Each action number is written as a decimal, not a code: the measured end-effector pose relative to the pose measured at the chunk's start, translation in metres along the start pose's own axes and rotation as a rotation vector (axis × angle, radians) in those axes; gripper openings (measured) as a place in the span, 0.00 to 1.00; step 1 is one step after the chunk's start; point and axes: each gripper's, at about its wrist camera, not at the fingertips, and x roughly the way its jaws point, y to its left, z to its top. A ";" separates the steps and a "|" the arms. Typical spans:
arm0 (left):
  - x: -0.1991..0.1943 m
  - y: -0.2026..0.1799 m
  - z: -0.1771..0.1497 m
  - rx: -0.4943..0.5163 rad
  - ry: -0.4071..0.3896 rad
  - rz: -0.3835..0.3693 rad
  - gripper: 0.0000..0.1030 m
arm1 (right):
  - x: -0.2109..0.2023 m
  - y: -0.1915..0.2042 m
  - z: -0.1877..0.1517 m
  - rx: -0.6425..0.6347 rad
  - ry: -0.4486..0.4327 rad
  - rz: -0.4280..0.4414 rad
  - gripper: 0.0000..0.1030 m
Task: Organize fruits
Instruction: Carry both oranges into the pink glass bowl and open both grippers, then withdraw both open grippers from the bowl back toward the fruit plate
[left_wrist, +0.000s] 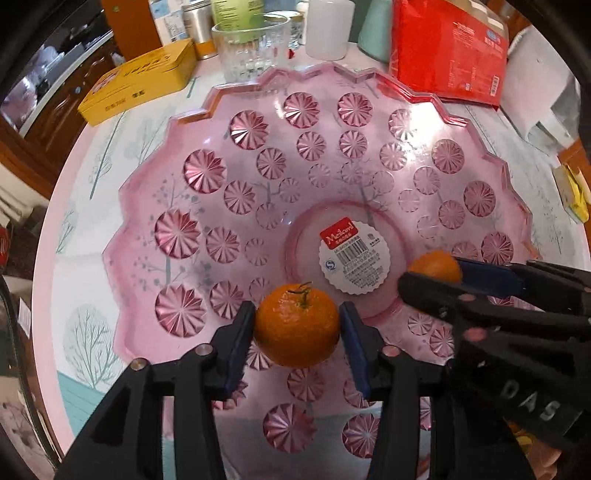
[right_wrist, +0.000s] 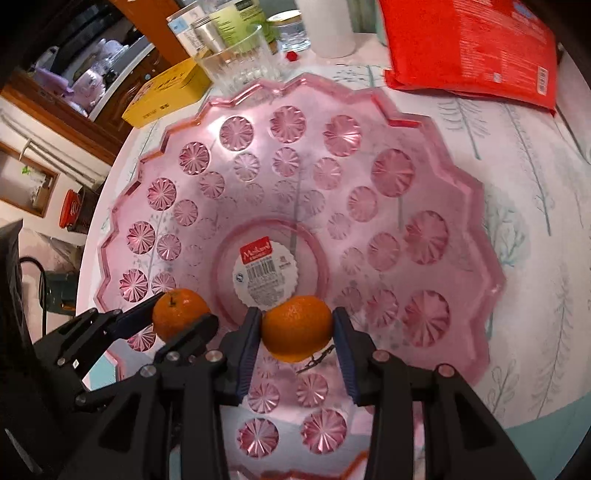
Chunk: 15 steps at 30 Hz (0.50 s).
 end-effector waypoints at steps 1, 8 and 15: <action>0.000 -0.002 0.000 0.004 -0.004 -0.013 0.63 | 0.001 0.001 0.001 -0.002 -0.001 0.006 0.41; -0.002 -0.014 0.005 0.012 -0.020 -0.016 0.84 | -0.006 0.007 0.005 -0.032 -0.089 -0.034 0.60; -0.023 0.008 -0.001 -0.048 -0.053 -0.035 0.84 | -0.024 0.005 0.003 -0.033 -0.149 -0.026 0.60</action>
